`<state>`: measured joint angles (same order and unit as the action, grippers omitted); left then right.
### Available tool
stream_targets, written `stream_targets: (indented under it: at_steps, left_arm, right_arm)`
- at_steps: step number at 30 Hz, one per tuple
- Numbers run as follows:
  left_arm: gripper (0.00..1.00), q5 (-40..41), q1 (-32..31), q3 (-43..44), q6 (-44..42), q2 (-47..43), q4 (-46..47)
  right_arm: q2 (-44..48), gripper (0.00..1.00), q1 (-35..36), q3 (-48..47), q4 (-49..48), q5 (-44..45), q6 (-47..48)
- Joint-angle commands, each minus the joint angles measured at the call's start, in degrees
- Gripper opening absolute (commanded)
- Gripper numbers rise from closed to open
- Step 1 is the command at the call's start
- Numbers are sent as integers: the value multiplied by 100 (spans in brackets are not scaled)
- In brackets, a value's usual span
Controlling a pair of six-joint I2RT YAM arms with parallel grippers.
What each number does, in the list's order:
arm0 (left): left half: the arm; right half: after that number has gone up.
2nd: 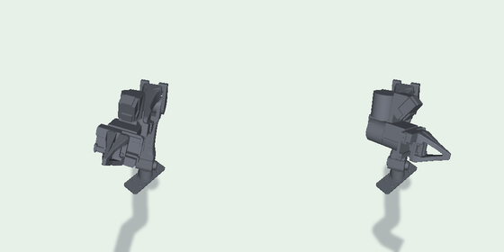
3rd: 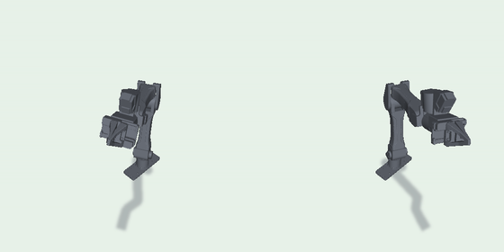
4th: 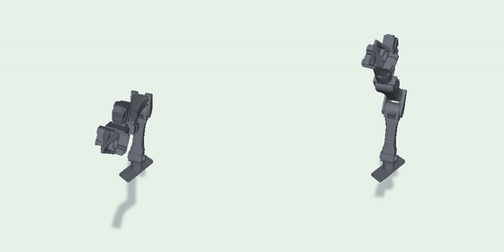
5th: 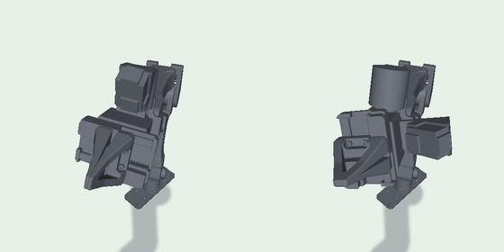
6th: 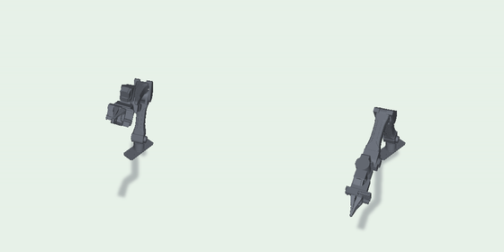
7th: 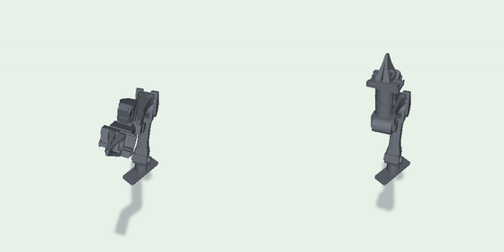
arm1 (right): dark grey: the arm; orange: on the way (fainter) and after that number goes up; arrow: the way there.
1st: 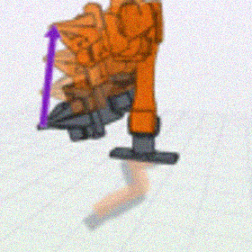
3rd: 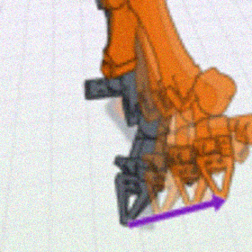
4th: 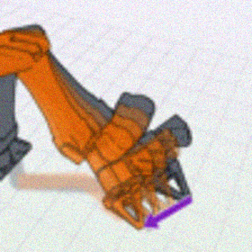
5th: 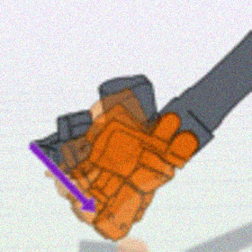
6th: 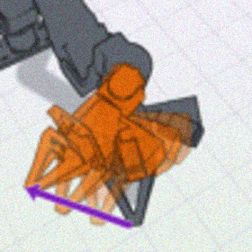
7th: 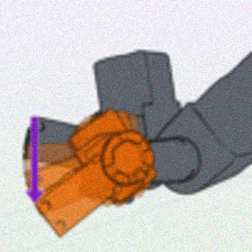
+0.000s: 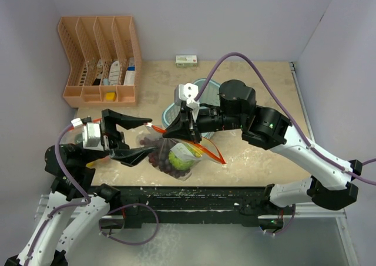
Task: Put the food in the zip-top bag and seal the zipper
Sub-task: Zip the zipper food storage bag at the center of the board.
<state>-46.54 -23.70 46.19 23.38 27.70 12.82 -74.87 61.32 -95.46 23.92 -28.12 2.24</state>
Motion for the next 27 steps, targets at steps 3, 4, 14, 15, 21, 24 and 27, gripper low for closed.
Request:
stream_targets:
  at_steps: [3,4,14,15,21,24,27]
  left_arm:
    - [77,-452,-19,-48,391,210,843]
    - [74,-475,-22,-68,440,236,934]
    - [19,-655,-19,-168,683,416,1342]
    - [18,-616,-18,-191,685,401,1336]
    - [0,-568,-20,-277,697,416,1312]
    - [0,-939,-17,-161,650,621,1279]
    - [0,-1138,-18,46,686,904,1062]
  right_arm:
    - [124,0,-26,-231,-387,-276,155]
    - [122,0,-25,-242,-365,-286,180]
    - [239,0,-27,-81,-379,-272,214]
    - [251,0,-31,-66,-375,-259,215]
    - [262,0,-26,-71,-380,-166,172]
    - [260,0,-27,-111,-394,-133,148]
    - [278,0,-26,-108,-426,-147,143]
